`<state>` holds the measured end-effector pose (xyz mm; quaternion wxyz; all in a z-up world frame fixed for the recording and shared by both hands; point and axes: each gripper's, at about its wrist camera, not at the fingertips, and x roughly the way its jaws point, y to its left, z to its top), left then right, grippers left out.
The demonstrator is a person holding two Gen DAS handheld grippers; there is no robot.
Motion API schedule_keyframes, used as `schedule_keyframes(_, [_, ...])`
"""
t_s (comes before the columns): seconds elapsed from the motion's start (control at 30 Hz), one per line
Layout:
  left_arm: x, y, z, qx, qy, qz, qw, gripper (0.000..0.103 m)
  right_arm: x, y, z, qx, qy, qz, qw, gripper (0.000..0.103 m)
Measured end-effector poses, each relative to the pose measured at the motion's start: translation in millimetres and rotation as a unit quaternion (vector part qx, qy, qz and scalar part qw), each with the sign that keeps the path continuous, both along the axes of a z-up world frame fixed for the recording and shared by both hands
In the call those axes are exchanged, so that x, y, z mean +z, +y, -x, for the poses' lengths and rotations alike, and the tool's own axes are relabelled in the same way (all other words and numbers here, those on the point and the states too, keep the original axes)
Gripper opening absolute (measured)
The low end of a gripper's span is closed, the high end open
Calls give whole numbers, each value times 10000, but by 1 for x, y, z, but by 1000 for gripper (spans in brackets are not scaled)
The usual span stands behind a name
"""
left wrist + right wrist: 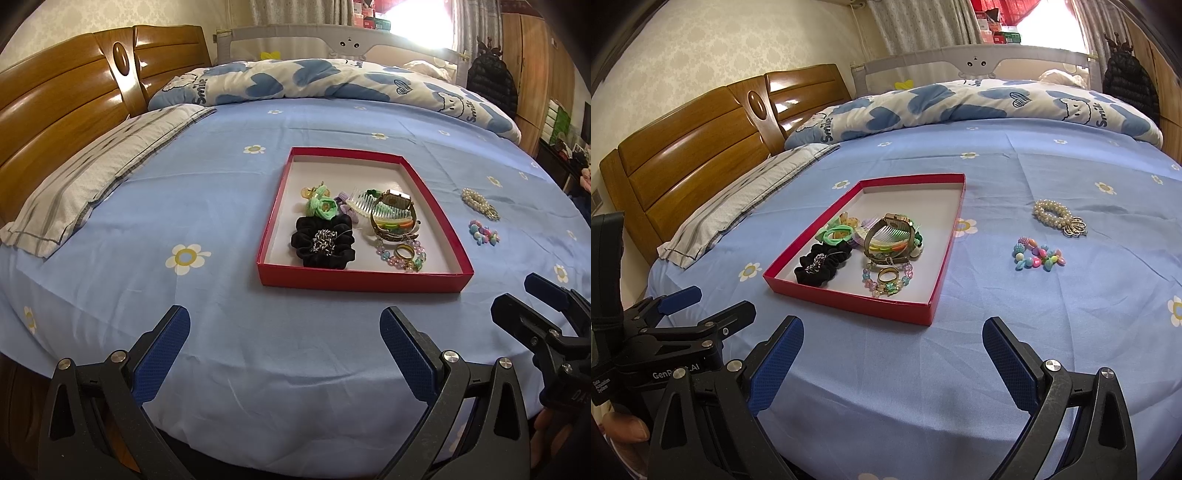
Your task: Organize jewelry
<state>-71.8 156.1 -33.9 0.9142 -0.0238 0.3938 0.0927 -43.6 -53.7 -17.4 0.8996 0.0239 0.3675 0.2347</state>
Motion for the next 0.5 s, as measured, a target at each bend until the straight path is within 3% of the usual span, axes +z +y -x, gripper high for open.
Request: schedule_keyframes(0.5, [-1, -2, -3, -25, 16, -13, 10000, 103, -2, -2, -3, -3, 29, -10, 10000, 99])
